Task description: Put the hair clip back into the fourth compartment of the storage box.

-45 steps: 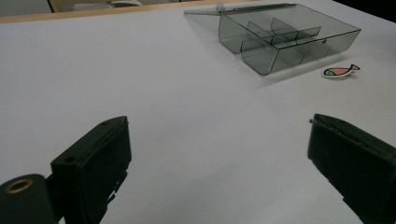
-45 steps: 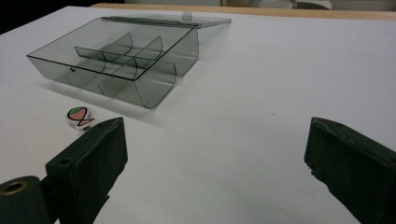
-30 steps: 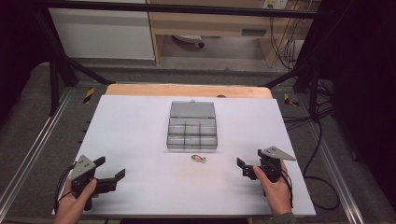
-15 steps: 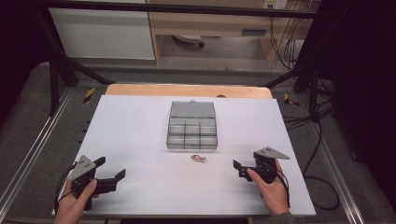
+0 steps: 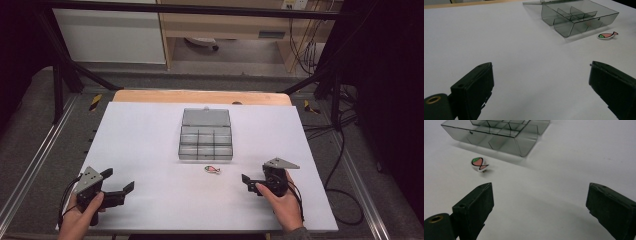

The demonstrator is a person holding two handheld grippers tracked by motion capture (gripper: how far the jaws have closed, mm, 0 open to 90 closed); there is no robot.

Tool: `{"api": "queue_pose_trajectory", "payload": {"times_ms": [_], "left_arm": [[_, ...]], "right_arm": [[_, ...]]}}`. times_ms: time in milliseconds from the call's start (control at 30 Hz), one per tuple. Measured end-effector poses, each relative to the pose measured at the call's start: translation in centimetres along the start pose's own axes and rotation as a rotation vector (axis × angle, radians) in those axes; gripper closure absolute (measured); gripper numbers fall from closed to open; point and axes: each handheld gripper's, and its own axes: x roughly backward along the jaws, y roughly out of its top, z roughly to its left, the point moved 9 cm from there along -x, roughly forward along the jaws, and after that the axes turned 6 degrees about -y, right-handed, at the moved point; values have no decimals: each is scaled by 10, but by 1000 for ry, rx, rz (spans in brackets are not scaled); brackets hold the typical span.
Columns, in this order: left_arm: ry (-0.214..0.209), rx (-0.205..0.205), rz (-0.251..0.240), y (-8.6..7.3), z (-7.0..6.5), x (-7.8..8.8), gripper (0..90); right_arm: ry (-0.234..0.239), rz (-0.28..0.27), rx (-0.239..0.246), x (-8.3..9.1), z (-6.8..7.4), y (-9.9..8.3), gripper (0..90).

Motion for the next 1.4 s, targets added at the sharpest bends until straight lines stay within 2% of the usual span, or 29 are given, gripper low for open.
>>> {"api": "queue_pose_trajectory", "payload": {"times_ms": [133,233,267,333,467,500,567,600,700,733,867,1067,1200,1400], "left_arm": [[2,-3,5,-1,0,0,57],[3,-2,6,-1,0,0,57],[3,-2,7,-1,0,0,57],[2,-2,13,-2,0,-1,58],[3,-1,16,-3,1,-1,58],[2,-3,17,-3,1,-1,58],[1,-4,17,-3,0,-1,58],[1,-5,18,-3,0,-1,58],[-4,-6,16,-2,-1,-1,59],[-5,-7,17,-2,-1,-1,59],[-1,-10,16,-2,0,-1,59],[-6,-10,14,-2,-1,-1,62],[-9,-14,13,-1,-2,-1,62],[-8,-14,13,-1,-2,-1,62]], "right_arm": [[15,3,14,-2,8,7,105],[46,28,36,-8,22,11,171],[46,28,36,-8,22,11,171],[77,41,56,-13,36,14,223],[110,48,96,-20,54,21,311],[110,48,96,-20,54,21,311],[144,61,135,-25,68,25,400],[144,61,135,-25,68,25,400],[165,70,178,-33,79,28,520],[165,70,178,-33,79,28,520],[166,79,218,-45,84,30,617],[160,86,233,-56,81,32,679],[150,93,232,-61,80,31,686],[172,116,248,-71,86,27,675]]}}
